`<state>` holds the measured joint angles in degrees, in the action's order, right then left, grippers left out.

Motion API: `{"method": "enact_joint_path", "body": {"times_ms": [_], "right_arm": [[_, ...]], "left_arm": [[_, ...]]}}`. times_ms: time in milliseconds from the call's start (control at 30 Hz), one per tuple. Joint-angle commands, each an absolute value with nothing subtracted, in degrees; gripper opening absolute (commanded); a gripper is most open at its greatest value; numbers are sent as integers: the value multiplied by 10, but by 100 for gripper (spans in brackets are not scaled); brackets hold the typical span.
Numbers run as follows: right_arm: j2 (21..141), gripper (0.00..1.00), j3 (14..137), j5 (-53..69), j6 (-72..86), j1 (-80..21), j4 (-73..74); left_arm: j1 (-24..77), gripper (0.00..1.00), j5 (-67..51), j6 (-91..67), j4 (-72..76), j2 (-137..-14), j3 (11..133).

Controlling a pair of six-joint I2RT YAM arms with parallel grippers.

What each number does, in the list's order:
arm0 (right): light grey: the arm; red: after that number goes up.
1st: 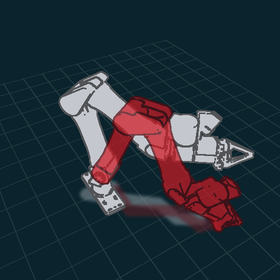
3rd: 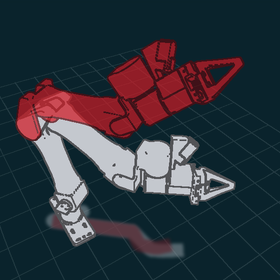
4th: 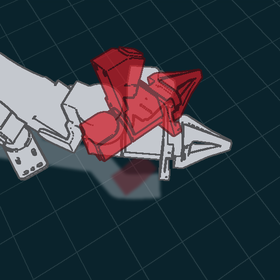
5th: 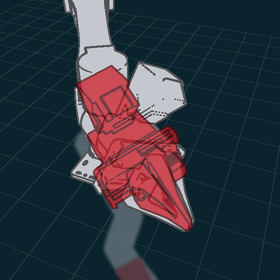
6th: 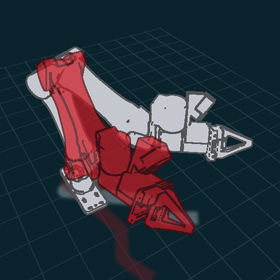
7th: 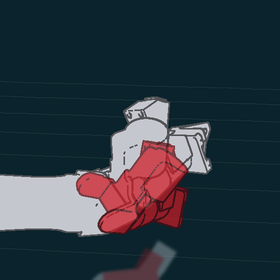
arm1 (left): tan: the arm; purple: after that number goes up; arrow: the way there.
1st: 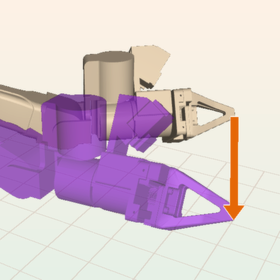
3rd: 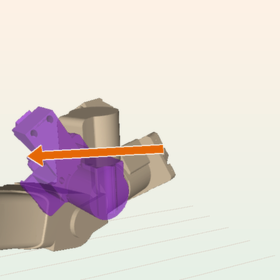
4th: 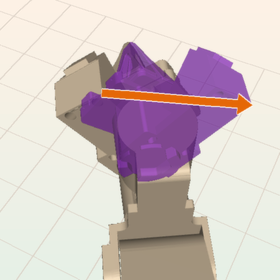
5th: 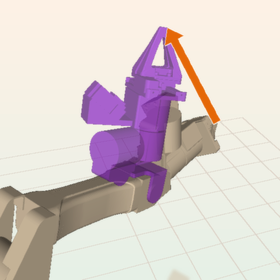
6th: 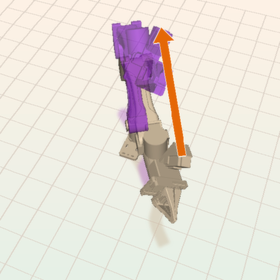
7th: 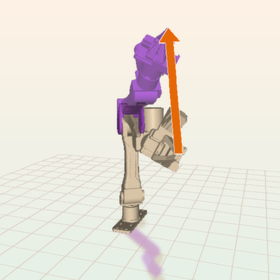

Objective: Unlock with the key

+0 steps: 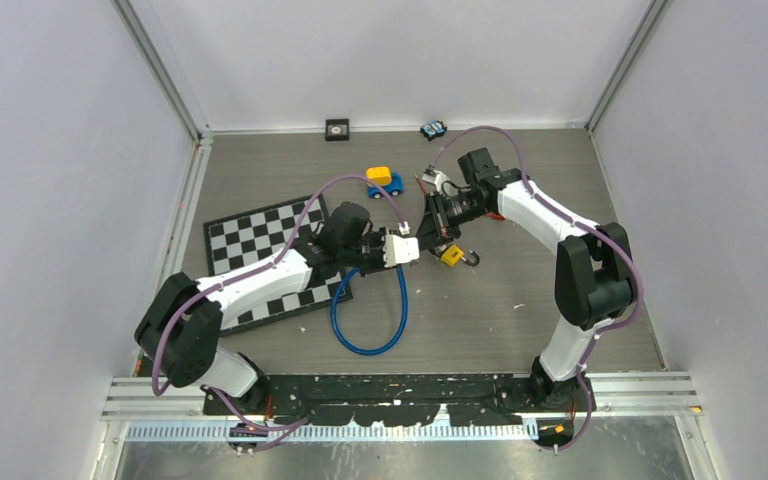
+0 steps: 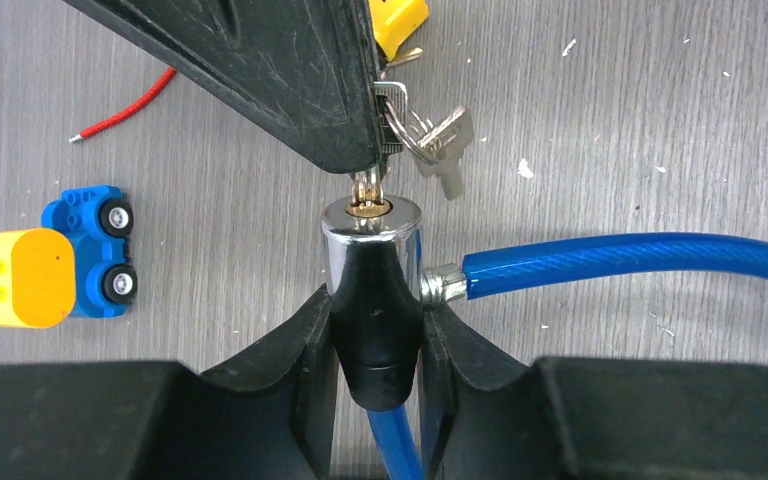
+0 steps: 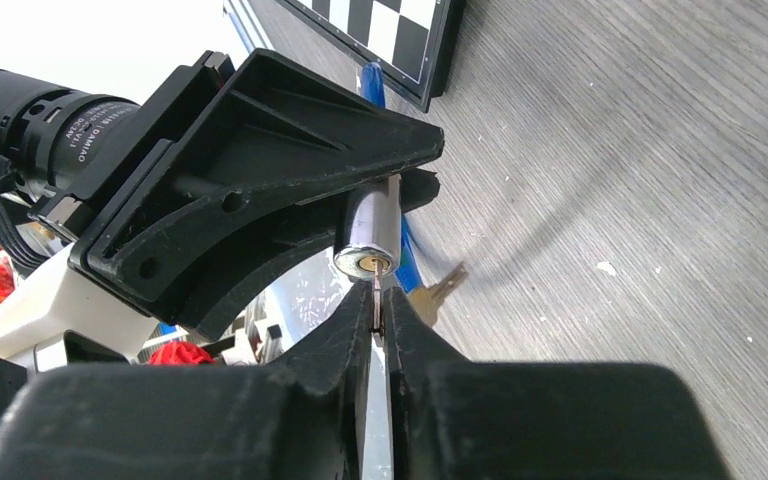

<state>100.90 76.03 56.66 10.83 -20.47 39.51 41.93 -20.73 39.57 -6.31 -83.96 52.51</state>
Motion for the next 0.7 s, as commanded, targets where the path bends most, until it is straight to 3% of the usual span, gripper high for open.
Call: {"method": "enact_joint_path", "body": {"times_ms": [0,100,333,667], "right_arm": [[988,9,756,574,106,-207,389],[986,1,757,574,114,-207,384],[983,0,733,526,218,-227,313],[1015,0,740,524,223,-271,278]], "left_arm": [[417,0,-213,405,-57,-818,536],[417,0,-212,403,-54,-819,535],[422,0,-186,384,-48,-836,554],[445,0,-168,334,-37,-867,586]]}}
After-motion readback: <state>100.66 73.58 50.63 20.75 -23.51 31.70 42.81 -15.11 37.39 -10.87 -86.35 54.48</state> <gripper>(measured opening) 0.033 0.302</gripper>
